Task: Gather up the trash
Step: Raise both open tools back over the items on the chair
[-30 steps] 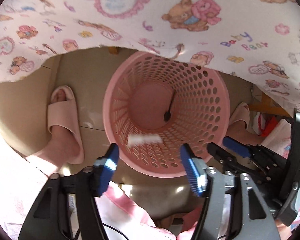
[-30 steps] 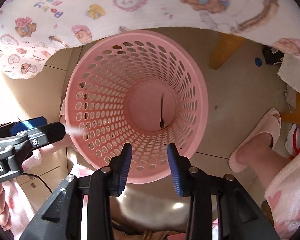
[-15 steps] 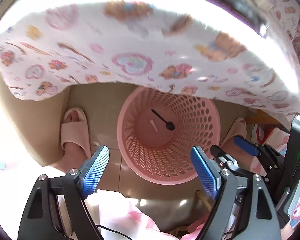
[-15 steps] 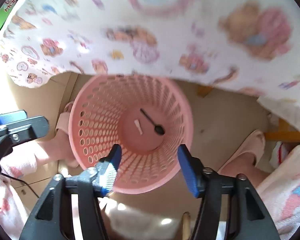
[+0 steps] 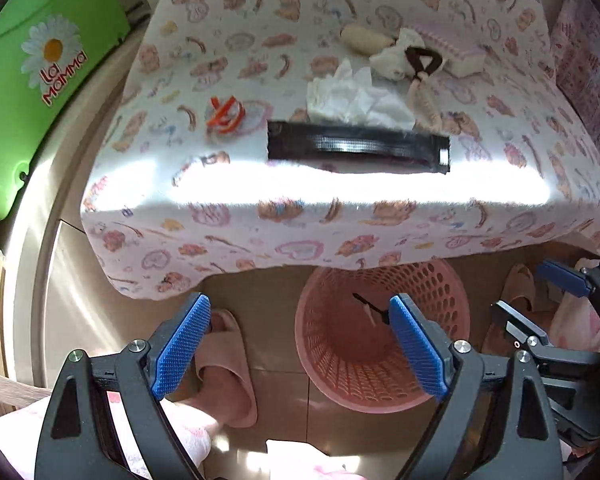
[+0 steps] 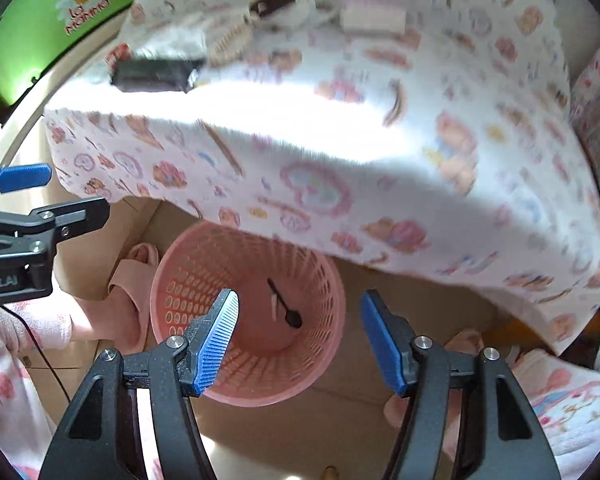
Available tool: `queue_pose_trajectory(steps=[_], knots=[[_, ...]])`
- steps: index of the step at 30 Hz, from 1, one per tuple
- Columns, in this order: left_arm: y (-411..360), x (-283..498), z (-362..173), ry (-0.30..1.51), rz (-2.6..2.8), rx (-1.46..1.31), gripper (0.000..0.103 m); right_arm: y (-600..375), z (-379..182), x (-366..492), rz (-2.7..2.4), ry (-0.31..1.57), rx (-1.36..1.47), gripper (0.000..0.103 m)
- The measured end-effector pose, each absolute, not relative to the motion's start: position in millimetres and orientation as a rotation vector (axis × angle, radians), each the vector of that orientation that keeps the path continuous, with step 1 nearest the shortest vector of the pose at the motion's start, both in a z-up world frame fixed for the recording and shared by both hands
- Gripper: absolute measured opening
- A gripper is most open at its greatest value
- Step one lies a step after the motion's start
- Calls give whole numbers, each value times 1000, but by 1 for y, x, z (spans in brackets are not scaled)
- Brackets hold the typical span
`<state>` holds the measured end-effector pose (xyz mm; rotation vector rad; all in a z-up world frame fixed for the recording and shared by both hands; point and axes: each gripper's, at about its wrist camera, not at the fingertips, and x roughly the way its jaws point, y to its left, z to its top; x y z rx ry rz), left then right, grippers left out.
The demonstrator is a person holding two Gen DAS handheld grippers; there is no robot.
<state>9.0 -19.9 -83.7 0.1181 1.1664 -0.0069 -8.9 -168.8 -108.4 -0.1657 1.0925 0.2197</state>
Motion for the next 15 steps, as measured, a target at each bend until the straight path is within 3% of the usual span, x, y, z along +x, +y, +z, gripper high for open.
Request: queue_pose_trajectory(steps=[7, 10, 12, 15], knots=[[9, 3, -29, 890, 59, -1, 91, -183, -58, -28, 215, 868, -121, 66], [17, 0, -13, 796, 68, -12, 97, -182, -35, -40, 223, 736, -125, 67], [18, -4, -4, 739, 67, -13, 102, -180, -23, -45, 217, 661, -144, 79], [17, -15, 8, 657, 55, -39, 102, -178, -10, -52, 211, 591, -171, 81]])
